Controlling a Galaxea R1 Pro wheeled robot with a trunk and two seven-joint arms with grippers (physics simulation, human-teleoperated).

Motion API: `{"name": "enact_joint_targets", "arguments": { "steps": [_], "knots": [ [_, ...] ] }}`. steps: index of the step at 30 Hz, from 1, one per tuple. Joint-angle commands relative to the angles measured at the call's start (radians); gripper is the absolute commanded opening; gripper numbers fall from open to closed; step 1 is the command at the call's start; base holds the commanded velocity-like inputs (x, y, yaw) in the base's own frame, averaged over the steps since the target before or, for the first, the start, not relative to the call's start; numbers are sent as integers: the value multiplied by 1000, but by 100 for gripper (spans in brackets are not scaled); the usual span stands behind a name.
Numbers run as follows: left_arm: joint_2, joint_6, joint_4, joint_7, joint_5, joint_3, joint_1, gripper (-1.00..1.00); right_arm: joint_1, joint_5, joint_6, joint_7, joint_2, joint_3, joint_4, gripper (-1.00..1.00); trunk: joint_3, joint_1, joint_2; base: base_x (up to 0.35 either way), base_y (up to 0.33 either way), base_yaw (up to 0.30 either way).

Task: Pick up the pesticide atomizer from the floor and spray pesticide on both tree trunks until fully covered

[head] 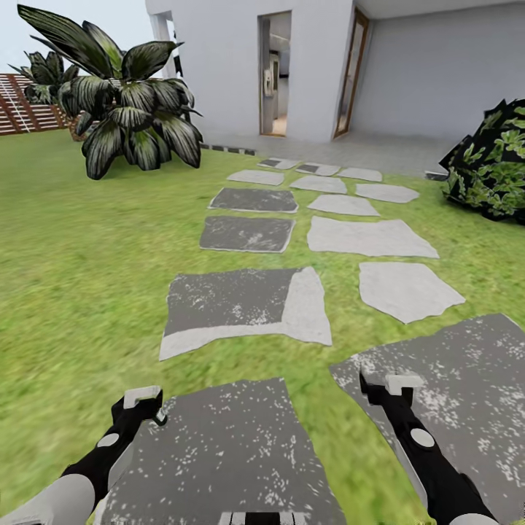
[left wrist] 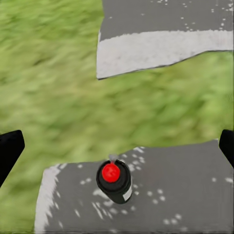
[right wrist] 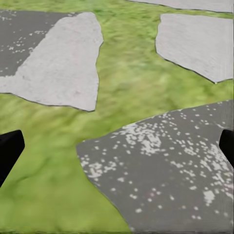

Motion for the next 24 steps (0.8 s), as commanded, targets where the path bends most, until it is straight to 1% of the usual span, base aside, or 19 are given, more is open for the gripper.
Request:
{"name": "enact_joint_targets", "arguments": {
  "steps": [1, 24],
  "knots": [
    [0, 0, 0, 0, 0, 0, 0, 100, 0, 0, 0, 0, 0, 0, 0, 100, -6, 0, 0, 0, 0, 0],
    [-1, -2, -2, 0, 0, 0, 3, 100, 0, 0, 0, 0, 0, 0, 0, 100, -131, 11, -6, 0, 0, 0]
  ]
}}
